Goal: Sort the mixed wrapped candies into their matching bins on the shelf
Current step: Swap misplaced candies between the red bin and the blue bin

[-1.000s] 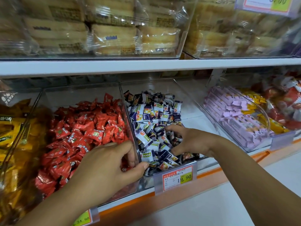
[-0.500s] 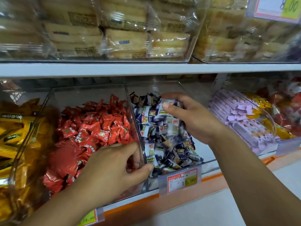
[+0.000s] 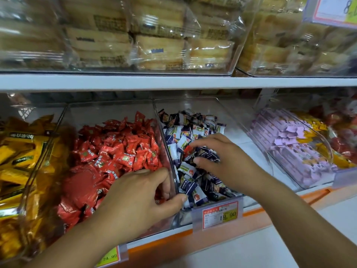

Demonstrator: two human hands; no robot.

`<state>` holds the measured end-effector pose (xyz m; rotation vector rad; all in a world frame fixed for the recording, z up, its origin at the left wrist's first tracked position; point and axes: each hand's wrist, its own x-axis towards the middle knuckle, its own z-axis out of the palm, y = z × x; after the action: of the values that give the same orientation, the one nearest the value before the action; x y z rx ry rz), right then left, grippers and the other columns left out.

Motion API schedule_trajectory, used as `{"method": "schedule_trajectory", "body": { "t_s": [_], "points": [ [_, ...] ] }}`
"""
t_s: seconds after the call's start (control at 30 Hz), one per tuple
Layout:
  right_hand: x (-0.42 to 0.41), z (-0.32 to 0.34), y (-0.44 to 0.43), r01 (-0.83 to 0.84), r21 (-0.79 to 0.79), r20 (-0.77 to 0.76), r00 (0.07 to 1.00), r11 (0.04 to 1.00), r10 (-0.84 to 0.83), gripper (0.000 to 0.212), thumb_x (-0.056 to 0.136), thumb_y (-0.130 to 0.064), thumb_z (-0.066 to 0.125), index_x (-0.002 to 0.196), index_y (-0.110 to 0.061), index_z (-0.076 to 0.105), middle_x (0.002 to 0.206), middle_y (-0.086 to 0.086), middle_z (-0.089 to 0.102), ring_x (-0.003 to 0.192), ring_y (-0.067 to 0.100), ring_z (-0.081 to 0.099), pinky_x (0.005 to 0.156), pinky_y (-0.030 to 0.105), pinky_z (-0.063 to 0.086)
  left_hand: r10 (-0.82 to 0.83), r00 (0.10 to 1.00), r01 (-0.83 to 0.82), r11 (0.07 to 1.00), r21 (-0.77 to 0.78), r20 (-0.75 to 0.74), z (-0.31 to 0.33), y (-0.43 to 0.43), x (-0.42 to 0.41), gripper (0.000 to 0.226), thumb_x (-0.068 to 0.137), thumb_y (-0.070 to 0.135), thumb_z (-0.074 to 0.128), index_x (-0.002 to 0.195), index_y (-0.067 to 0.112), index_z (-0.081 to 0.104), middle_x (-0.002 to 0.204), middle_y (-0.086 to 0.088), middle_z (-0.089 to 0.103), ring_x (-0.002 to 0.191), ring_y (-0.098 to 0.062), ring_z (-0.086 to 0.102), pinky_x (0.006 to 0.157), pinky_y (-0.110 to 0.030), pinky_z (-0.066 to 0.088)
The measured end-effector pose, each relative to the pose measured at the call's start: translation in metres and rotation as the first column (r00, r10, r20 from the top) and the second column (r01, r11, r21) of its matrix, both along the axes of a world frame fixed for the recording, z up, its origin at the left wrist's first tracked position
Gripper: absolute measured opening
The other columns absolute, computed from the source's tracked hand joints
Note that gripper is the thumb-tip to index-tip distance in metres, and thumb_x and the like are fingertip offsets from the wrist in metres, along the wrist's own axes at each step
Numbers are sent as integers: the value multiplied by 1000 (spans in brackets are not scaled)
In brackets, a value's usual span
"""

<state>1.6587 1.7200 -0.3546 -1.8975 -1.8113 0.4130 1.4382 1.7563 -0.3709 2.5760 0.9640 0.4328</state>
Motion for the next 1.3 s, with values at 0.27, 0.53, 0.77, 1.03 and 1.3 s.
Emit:
{"method": "schedule_trajectory", "body": {
  "t_s": [0.27,0.53,0.77,1.03,1.3],
  "points": [
    [-5,-7,23,188,196,44,979,962,-200,12,85,-36,71,91,-26,70,101,-5,48,98,8,49,80,16,36,-21,1000,20,1000,19,9,-2,1,-2,51,71,82,30,79,35,48,105,58,25,94,14,42,54,-15,32],
    [-27,28,31,26,109,-508,861,994,33,23,88,-30,68,111,-33,67,98,-13,73,94,-1,66,88,23,51,4,1000,-4,1000,21,13,-8,5,-3,56,68,84,26,81,34,48,111,46,32,97,1,44,62,-15,36],
    [-12,4,14,-238,-291,46,964,927,262,52,71,-47,78,115,-55,50,155,-29,3,143,-2,-13,118,38,2,1,1000,-1,1000,7,7,-7,5,-1,59,64,84,23,80,33,48,103,53,32,95,5,43,59,-15,32],
    [21,-10,18,27,-368,309,946,929,95,51,82,-55,66,128,-50,46,160,-17,-3,148,20,-8,120,48,5,29,1000,-29,1000,-7,1,-2,1,0,57,64,85,26,77,34,48,104,53,32,97,10,41,53,-16,30],
    [12,18,6,-6,-95,142,990,995,20,30,85,-42,68,114,-36,62,148,-11,37,130,-1,31,97,8,24,34,998,-34,999,0,-47,-1,2,1,62,59,86,17,78,36,47,106,57,24,98,12,40,54,-17,33]
  ]
}}
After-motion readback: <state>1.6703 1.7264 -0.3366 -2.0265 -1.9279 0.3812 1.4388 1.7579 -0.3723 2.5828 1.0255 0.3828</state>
